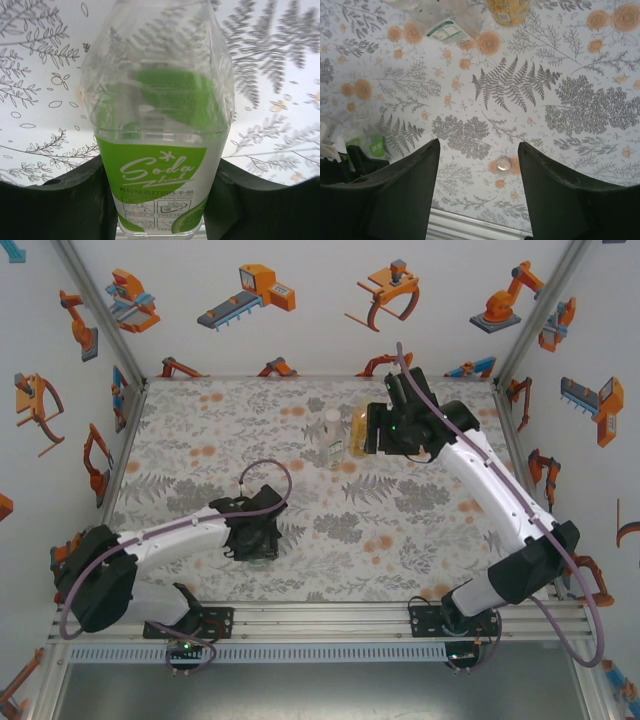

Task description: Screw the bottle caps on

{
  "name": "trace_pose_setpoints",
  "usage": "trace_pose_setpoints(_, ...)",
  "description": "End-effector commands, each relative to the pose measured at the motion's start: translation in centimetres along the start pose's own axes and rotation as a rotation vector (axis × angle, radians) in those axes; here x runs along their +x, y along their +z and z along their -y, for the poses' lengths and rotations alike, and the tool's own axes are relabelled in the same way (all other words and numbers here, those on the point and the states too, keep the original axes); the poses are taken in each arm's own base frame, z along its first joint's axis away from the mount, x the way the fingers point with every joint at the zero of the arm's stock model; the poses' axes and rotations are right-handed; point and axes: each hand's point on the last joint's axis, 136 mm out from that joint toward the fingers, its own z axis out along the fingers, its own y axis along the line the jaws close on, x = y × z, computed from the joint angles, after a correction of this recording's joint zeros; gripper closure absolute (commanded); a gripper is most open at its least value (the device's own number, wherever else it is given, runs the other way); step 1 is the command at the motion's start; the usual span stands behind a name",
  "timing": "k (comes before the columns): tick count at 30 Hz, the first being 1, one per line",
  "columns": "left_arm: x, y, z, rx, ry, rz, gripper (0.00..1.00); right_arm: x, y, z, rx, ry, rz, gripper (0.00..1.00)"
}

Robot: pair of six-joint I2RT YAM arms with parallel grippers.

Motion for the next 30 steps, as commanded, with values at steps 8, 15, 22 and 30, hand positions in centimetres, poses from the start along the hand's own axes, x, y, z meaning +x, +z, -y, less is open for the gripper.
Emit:
trace_pose_setpoints(8,-6.1,-8.6,6.9,0.400,0.276,0.317,0.72,5.8,-1.1,1.7,0.030,0.062,-0.104,0.48)
trace_pose_setpoints(15,-7.3,-15.4,11.8,0.734,0.531,0.518,0.76,9.3,0.0,0.1,-0.049,0.092,-0.153,0.49)
trace_pose_setpoints(22,-5.2,-20.6,14.6,0.998,0.793,0.660,0.80,11.5,0.1,-1.9,-0.172,0.056,-0.180,0.50)
trace_pose_setpoints(30,-4.4,-22.8,14.8,1.057,0.908,0.752,0.82,14.7,0.8,0.3,-0.082,0.038,-0.256,0.50)
